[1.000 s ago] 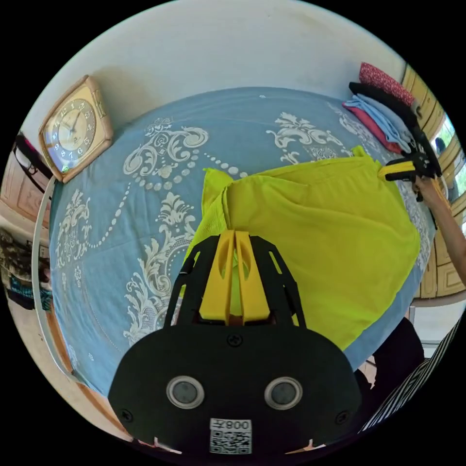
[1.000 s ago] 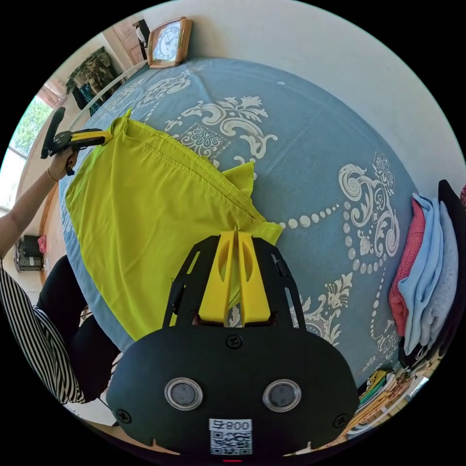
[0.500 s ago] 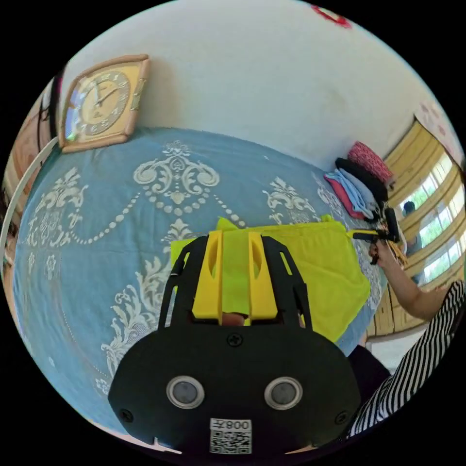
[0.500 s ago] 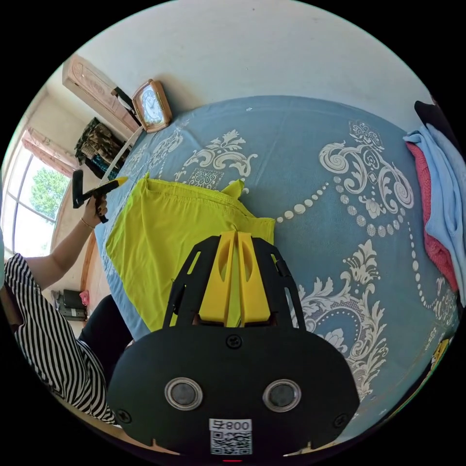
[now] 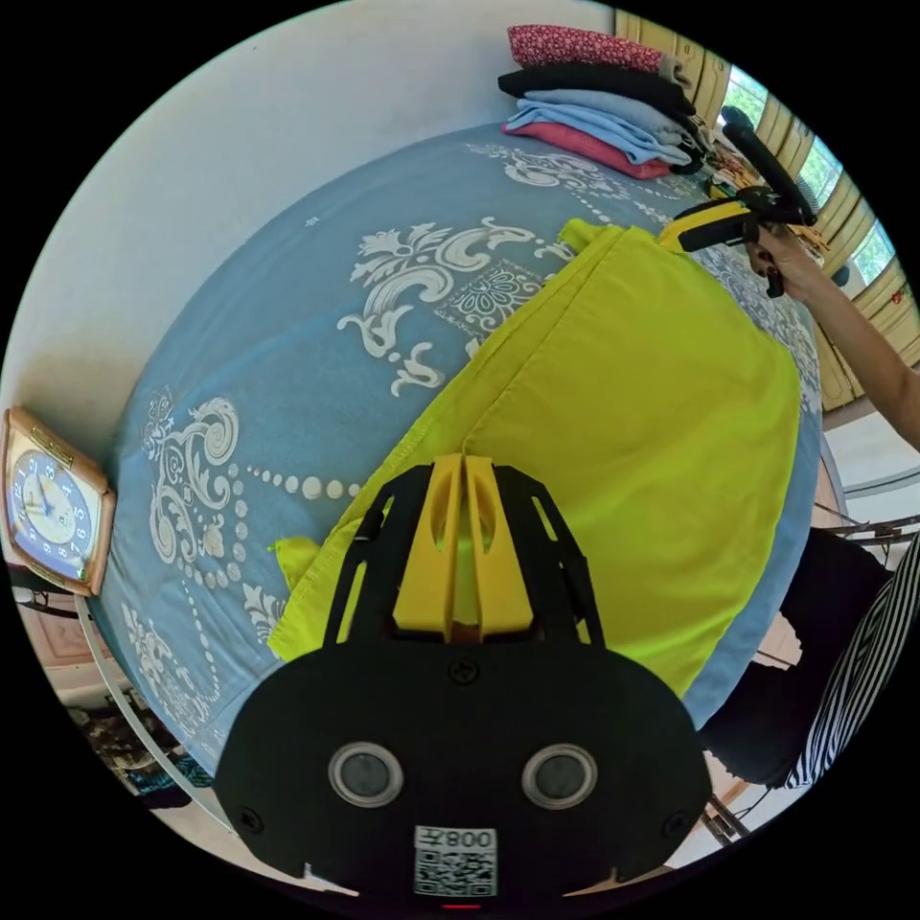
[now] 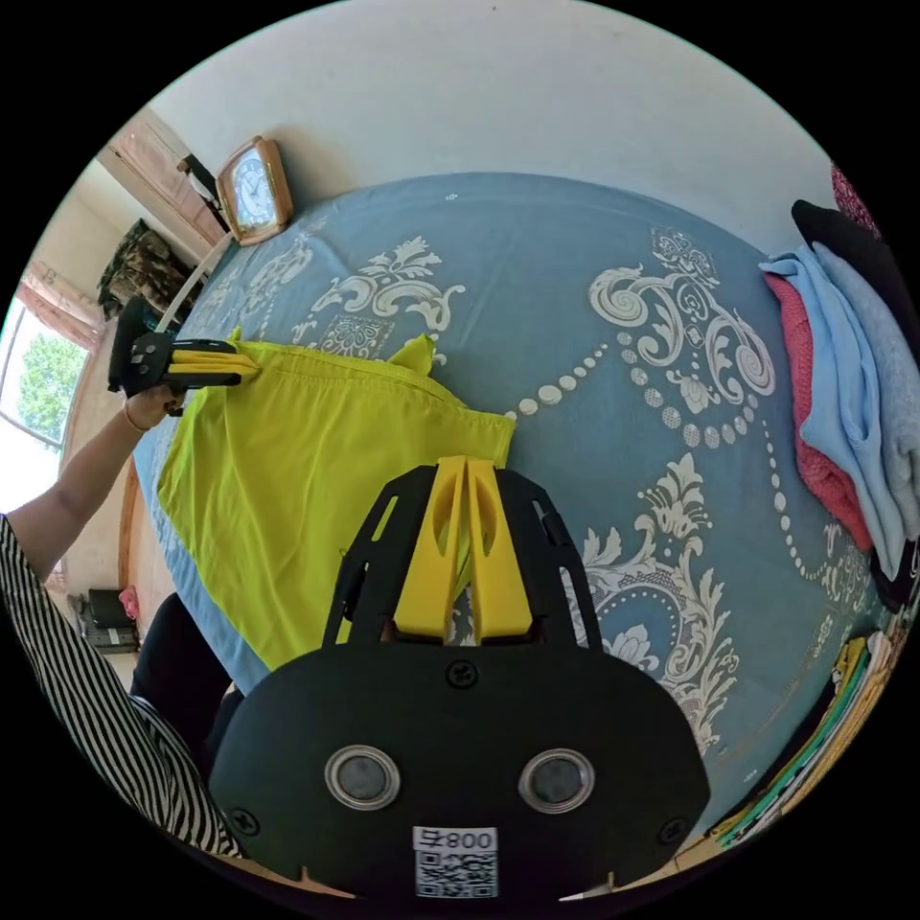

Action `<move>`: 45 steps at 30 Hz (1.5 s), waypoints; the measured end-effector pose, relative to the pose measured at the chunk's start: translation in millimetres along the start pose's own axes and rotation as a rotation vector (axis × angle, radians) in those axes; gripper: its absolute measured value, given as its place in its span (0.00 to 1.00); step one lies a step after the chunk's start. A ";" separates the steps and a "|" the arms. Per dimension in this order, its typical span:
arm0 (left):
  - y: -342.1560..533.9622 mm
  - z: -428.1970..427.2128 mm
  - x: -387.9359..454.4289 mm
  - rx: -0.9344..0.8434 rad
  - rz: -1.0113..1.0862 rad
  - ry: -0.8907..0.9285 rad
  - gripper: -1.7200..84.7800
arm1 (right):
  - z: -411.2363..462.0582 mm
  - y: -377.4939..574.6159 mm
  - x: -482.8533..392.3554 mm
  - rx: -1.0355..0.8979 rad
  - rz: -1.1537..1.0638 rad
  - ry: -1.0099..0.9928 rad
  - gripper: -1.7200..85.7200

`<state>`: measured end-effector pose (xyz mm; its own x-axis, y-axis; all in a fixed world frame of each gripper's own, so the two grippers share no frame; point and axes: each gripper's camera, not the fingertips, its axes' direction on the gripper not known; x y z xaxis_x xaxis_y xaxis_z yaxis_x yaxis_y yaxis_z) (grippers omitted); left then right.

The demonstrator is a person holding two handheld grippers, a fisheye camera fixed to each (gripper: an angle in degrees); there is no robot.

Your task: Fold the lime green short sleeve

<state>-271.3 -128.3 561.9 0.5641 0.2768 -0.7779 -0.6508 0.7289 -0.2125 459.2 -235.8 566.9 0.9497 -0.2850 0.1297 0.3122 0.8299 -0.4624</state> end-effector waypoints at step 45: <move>11.1 86.0 -12.7 0.271 -0.264 0.098 0.08 | 41.7 85.0 108.2 0.199 0.368 -0.192 0.08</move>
<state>-242.0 -69.9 620.3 0.6340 0.0062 -0.7733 -0.3247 0.9097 -0.2590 589.6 -176.2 578.3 0.9798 0.1242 0.1571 -0.0658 0.9406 -0.3331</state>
